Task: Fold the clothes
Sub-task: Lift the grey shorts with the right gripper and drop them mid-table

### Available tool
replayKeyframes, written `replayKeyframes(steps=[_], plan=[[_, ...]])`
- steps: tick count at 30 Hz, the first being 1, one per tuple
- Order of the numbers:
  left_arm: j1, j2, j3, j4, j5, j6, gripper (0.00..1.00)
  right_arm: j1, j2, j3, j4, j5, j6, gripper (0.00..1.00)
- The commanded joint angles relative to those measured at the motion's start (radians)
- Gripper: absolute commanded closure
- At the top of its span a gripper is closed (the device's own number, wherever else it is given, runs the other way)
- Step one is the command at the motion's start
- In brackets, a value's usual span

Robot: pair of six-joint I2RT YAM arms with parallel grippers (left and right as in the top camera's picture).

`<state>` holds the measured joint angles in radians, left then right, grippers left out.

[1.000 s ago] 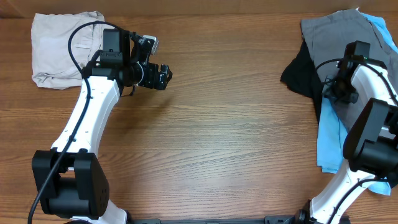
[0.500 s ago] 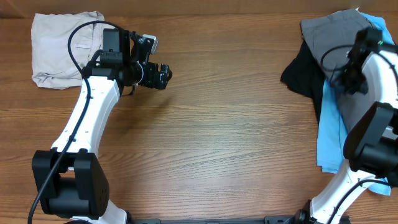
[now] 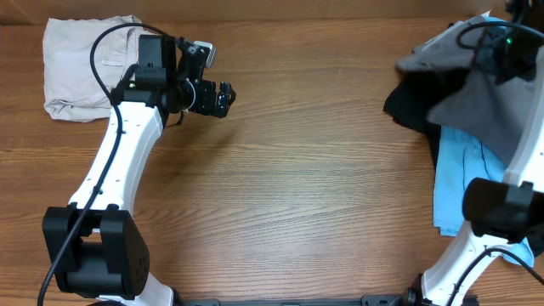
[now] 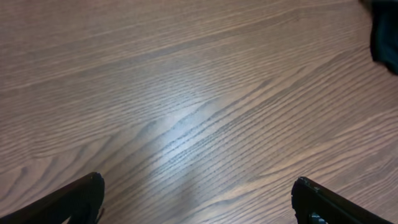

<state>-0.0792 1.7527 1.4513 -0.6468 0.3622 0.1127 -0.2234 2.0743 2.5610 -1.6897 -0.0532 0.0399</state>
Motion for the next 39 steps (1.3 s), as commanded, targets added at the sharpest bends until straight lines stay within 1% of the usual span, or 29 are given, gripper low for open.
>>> replayKeyframes(steps=[1,8,11,13,22,27,31,35,37,39], plan=[[-0.005,-0.008,0.107,-0.061,-0.008,0.023,0.03,0.119,-0.068,0.097,-0.004,-0.072,-0.014,0.96],[0.008,-0.033,0.308,-0.258,-0.069,0.023,0.05,0.352,-0.123,0.108,-0.004,-0.077,-0.006,0.96],[0.032,-0.074,0.399,-0.34,-0.094,0.022,0.05,0.455,-0.162,0.111,-0.001,-0.084,0.018,0.96],[0.049,-0.106,0.424,-0.355,-0.093,0.022,0.05,0.507,-0.191,0.111,0.008,-0.083,0.031,0.96],[0.081,-0.249,0.431,-0.37,-0.101,0.02,0.03,0.793,-0.334,0.111,0.093,-0.083,0.051,0.96],[0.085,-0.284,0.431,-0.383,-0.111,0.01,0.03,0.975,-0.364,0.111,0.15,-0.079,0.066,0.96],[0.111,-0.312,0.431,-0.405,-0.11,-0.005,0.03,1.091,-0.365,0.111,0.171,-0.079,0.072,0.96],[0.135,-0.342,0.431,-0.423,-0.11,-0.005,0.02,1.168,-0.365,0.111,0.163,-0.029,0.092,0.96],[0.136,-0.35,0.431,-0.422,-0.11,-0.005,0.02,1.179,-0.365,0.111,0.15,0.027,0.093,0.96],[0.136,-0.353,0.431,-0.422,-0.11,-0.005,0.02,1.175,-0.362,0.109,0.117,0.141,0.128,0.96]])
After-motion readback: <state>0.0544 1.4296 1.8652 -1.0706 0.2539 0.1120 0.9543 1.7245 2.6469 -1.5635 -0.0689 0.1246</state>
